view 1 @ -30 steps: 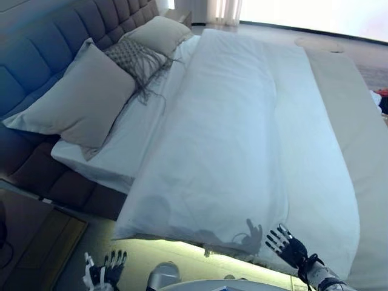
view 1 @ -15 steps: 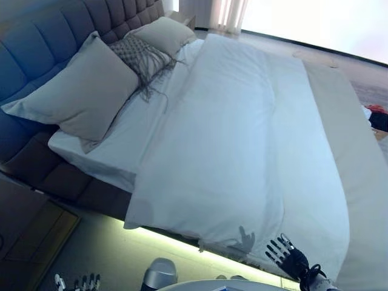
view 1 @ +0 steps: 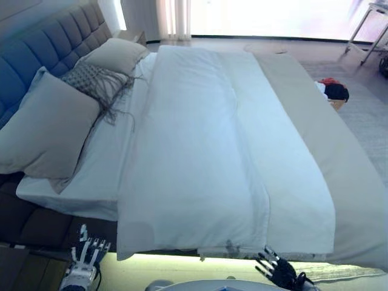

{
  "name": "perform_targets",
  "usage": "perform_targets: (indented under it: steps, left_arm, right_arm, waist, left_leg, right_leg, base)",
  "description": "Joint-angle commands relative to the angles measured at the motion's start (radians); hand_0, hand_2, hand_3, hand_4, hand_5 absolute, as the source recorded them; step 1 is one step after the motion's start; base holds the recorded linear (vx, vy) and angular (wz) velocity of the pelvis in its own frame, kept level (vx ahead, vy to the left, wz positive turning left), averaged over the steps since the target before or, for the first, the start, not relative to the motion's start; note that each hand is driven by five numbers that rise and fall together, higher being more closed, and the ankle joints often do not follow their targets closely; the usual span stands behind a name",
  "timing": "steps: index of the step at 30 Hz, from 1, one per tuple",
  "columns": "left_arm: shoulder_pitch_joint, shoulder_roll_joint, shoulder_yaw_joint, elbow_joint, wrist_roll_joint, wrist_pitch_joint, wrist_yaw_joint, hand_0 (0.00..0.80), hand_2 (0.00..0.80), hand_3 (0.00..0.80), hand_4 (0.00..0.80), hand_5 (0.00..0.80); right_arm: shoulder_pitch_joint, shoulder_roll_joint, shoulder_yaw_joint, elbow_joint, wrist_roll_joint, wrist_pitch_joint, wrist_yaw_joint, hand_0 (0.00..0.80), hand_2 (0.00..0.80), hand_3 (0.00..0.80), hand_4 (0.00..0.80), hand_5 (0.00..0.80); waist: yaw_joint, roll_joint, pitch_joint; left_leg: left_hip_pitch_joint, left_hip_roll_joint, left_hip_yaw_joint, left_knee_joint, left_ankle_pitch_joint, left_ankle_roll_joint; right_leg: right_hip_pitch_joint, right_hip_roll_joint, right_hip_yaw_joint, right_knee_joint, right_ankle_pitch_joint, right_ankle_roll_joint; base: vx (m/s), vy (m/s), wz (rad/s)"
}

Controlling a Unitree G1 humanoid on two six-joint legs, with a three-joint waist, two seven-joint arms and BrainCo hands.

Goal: Make the bed neatly

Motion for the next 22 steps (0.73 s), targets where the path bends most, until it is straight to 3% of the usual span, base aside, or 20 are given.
perform_targets:
  steps: [1,4,6,8,13,22]
  left_arm:
    - [-0.078,-0.083,-0.046,0.047,0.025,-0.034,-0.040,0.000,0.000,0.000,0.000,0.000]
    - [-0.068,-0.147,-0.118,0.082,0.155,-0.037,-0.028,0.000,0.000,0.000,0.000,0.000]
    - [-0.056,-0.177,-0.186,0.110,0.332,-0.060,0.005,0.000,0.000,0.000,0.000,0.000]
    - [-0.053,-0.197,-0.270,0.137,0.476,-0.088,0.040,0.000,0.000,0.000,0.000,0.000]
    - [-0.047,-0.208,-0.378,0.154,0.652,-0.075,0.035,0.000,0.000,0.000,0.000,0.000]
    - [-0.063,-0.180,-0.407,0.133,0.625,-0.029,0.069,0.000,0.000,0.000,0.000,0.000]
  right_arm:
    - [-0.060,0.032,0.014,0.072,-0.022,-0.037,-0.080,0.000,0.000,0.000,0.000,0.000]
    - [-0.067,0.057,0.042,0.098,-0.106,-0.043,-0.156,0.000,0.000,0.000,0.000,0.000]
    - [-0.073,0.073,0.073,0.102,-0.107,-0.049,-0.167,0.000,0.000,0.000,0.000,0.000]
    - [-0.082,0.090,0.105,0.087,-0.116,-0.060,-0.146,0.000,0.000,0.000,0.000,0.000]
    - [-0.084,0.101,0.191,0.063,-0.232,-0.085,-0.149,0.000,0.000,0.000,0.000,0.000]
    - [-0.098,0.106,0.251,0.048,-0.241,-0.056,-0.164,0.000,0.000,0.000,0.000,0.000]
  waist:
    - [-0.010,-0.006,0.002]
    - [-0.014,-0.016,0.001]
    - [-0.016,-0.025,0.001]
    - [-0.023,-0.031,0.003]
    - [-0.037,-0.036,0.008]
    - [-0.040,-0.030,0.014]
  left_leg:
    - [-0.057,-0.014,0.004,-0.020,0.009,-0.003]
    - [-0.047,-0.005,0.021,-0.020,0.007,-0.003]
    - [-0.040,-0.001,0.027,-0.020,0.006,-0.002]
    - [-0.035,0.003,0.033,-0.020,0.006,0.000]
    - [-0.023,0.007,0.046,-0.020,-0.001,0.002]
    - [-0.011,0.010,0.043,-0.020,-0.005,-0.002]
  right_leg:
    - [0.032,-0.068,-0.007,-0.001,-0.026,0.097]
    - [0.038,-0.060,-0.004,-0.001,-0.029,0.088]
    - [0.042,-0.055,0.000,-0.001,-0.029,0.083]
    - [0.044,-0.050,0.010,-0.001,-0.027,0.081]
    - [0.045,-0.048,0.024,-0.001,-0.026,0.083]
    - [0.055,-0.045,0.035,-0.001,-0.029,0.083]
  base:
    - [0.058,-0.047,-0.16]
    - [0.050,-0.068,-0.09]
    - [0.049,-0.080,-0.04]
    - [0.041,-0.057,-0.10]
    - [0.018,-0.033,-0.10]
    - [0.019,-0.007,-0.03]
